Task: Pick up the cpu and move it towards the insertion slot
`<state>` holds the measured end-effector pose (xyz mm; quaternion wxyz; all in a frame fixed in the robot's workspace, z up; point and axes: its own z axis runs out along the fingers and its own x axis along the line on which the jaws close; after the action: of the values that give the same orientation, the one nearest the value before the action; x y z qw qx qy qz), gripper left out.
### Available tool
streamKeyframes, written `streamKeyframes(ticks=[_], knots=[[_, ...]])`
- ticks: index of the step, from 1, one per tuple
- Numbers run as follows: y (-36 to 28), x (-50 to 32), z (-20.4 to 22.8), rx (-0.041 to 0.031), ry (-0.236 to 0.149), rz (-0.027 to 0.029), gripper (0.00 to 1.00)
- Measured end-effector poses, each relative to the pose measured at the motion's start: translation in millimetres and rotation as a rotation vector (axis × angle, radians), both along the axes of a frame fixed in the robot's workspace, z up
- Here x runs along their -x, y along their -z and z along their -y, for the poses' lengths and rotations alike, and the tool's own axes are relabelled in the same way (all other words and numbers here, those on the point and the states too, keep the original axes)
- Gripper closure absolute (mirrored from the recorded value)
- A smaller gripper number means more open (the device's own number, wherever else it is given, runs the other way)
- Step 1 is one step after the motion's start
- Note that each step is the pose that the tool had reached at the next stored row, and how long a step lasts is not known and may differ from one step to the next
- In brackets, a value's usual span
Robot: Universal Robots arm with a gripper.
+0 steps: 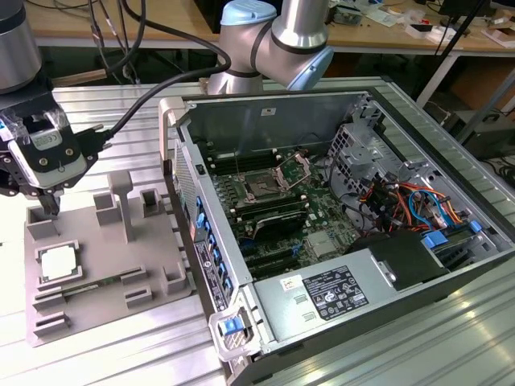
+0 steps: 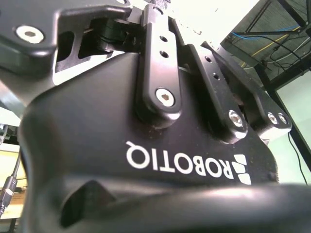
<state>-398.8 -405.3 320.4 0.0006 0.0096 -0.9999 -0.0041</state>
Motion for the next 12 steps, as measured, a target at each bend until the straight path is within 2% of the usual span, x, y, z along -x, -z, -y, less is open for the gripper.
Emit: streamKeyframes(ticks=[2,12], knots=[[6.1,0.0,0.0,0.0000,0.000,-0.0001,0.89],[8.3,0.0,0.0,-0.0001,0.000,0.0001,0.89]])
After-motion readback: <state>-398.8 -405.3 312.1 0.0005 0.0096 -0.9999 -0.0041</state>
